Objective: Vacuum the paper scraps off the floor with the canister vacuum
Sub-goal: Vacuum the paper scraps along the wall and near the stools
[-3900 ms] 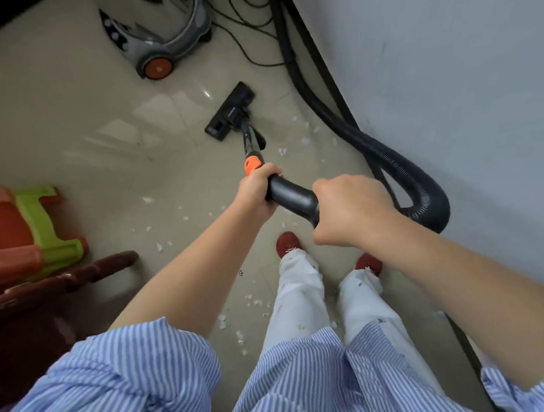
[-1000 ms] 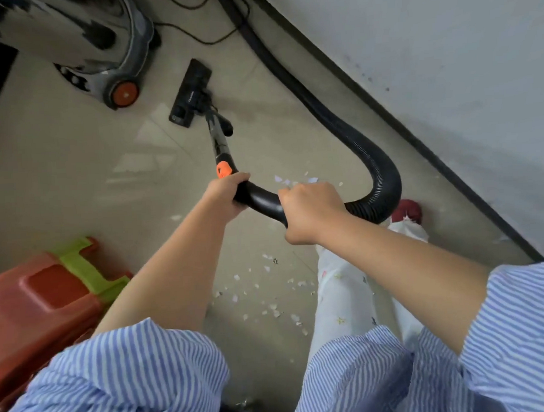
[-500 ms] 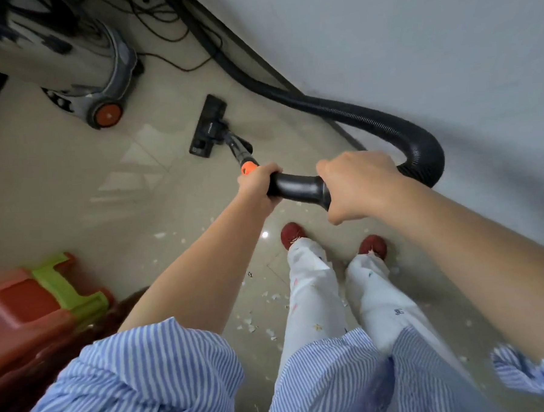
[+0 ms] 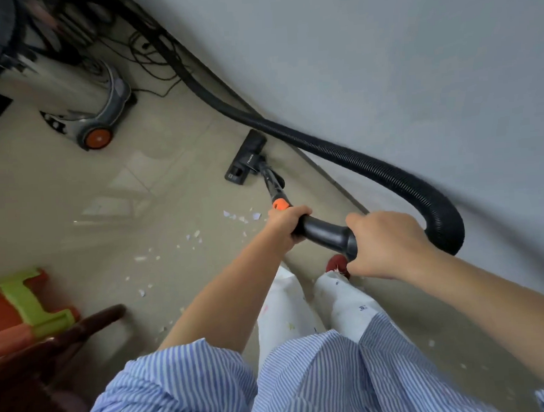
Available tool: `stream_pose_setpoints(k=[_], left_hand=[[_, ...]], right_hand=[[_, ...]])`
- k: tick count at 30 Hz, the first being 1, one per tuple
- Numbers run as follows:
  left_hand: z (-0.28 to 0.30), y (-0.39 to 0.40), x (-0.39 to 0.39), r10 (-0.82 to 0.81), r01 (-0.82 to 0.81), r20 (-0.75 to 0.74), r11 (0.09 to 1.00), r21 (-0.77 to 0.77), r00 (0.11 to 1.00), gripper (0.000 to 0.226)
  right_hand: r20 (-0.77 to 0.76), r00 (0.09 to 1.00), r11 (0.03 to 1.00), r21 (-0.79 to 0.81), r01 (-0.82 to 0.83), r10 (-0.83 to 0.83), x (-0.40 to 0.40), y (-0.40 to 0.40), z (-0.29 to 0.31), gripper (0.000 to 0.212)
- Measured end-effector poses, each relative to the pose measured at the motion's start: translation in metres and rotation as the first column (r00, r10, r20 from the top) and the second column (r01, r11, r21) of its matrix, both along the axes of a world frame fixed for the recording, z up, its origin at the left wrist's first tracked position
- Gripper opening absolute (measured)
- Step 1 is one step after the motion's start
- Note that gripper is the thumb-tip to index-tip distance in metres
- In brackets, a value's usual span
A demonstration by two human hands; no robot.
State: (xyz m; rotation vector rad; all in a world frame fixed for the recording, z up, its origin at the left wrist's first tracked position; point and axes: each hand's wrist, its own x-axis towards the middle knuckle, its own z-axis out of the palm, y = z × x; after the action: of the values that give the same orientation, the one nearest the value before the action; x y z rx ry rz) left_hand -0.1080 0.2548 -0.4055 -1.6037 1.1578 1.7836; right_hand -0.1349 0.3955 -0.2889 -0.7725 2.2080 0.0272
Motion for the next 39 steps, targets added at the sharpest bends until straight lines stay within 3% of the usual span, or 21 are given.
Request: stream_pose_setpoints(k=[8,11,17,24,30,33,36,39], left_hand=[[-0.01,-0.04,0.0,-0.062,0.064,0.027,0.996,-0.065,0.998,0.037],[-0.022,-0.072,-0.003,-0.028,0.031,0.023,0.994,-0.106,0.999,0.039],[-0.03,-0.168,-0.041,0.074,-0.078,-0.03,0.977,-0.201,0.997,0.027],[-0.045,-0.277,-0.088,0.048,-0.051,-0.022,0.972,-0.228,0.999,0.043],[-0.048,-0.36,-0.104,0.033,-0.031,0.004,0.968,-0.249,0.999,0.026],[-0.045,-0.359,-0.103,-0.008,0.019,0.045,0.962,-0.272,0.999,0.029],[-0.042,-0.325,-0.096,-0.079,0.103,0.082,0.937,-0.334,0.993,0.057],[-0.041,-0.287,-0.083,-0.028,0.044,0.059,0.953,-0.301,0.998,0.067]], right_hand=[[0.026,0.999,0.997,-0.061,0.04,-0.038,0.01,-0.034,-0.025,0.027],[0.025,0.998,0.996,-0.076,0.057,-0.055,0.007,-0.065,-0.044,0.026],[0.064,0.993,0.979,-0.174,0.11,-0.1,-0.032,-0.165,-0.075,0.024],[0.021,0.992,0.965,-0.232,0.126,-0.125,-0.079,-0.271,-0.086,0.024],[0.04,0.99,0.944,-0.299,0.139,-0.133,-0.092,-0.349,-0.1,0.019],[0.06,0.988,0.946,-0.286,0.152,-0.14,-0.088,-0.351,-0.099,0.022],[0.091,0.987,0.956,-0.249,0.154,-0.136,-0.08,-0.328,-0.1,0.029],[0.098,0.99,0.965,-0.233,0.123,-0.103,-0.071,-0.292,-0.1,0.033]])
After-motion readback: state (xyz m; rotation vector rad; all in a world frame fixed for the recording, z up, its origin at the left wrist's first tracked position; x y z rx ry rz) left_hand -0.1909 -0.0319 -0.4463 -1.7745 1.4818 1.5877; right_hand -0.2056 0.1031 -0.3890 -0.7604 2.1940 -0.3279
